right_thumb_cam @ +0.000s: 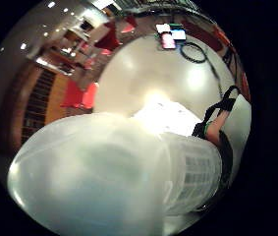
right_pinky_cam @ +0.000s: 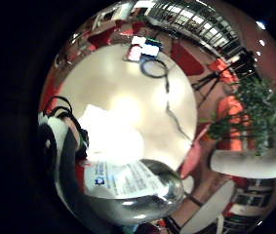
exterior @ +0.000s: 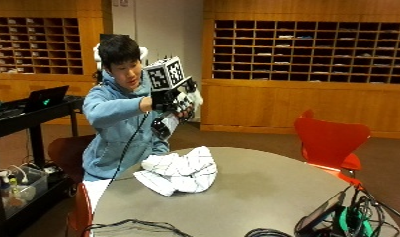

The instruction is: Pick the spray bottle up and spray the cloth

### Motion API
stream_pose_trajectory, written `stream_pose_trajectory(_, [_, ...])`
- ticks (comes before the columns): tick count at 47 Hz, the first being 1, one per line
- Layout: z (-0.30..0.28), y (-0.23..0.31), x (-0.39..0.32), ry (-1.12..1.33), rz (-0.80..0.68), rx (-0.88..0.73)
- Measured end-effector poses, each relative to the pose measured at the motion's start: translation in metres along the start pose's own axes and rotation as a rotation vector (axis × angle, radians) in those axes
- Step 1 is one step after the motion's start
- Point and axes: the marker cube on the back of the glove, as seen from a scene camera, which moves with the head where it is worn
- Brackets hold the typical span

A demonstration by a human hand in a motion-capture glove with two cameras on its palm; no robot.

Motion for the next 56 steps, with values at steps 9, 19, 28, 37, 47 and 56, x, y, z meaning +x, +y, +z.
stream_pose_trajectory(9, [-0.010, -0.011, -0.058, -0.612, 0.031, 0.126])
stream_pose_trajectory(19, [0.036, -0.019, -0.138, -1.114, 0.034, 0.366])
stream_pose_trajectory(28, [0.117, -0.027, -0.201, -1.201, 0.032, 0.328])
stream_pose_trajectory(37, [0.173, -0.030, -0.234, -1.170, 0.024, 0.228])
stream_pose_trajectory(47, [0.212, -0.039, -0.242, -1.135, 0.060, 0.211])
stream_pose_trajectory(56, [0.233, -0.041, -0.244, -1.112, 0.064, 0.180])
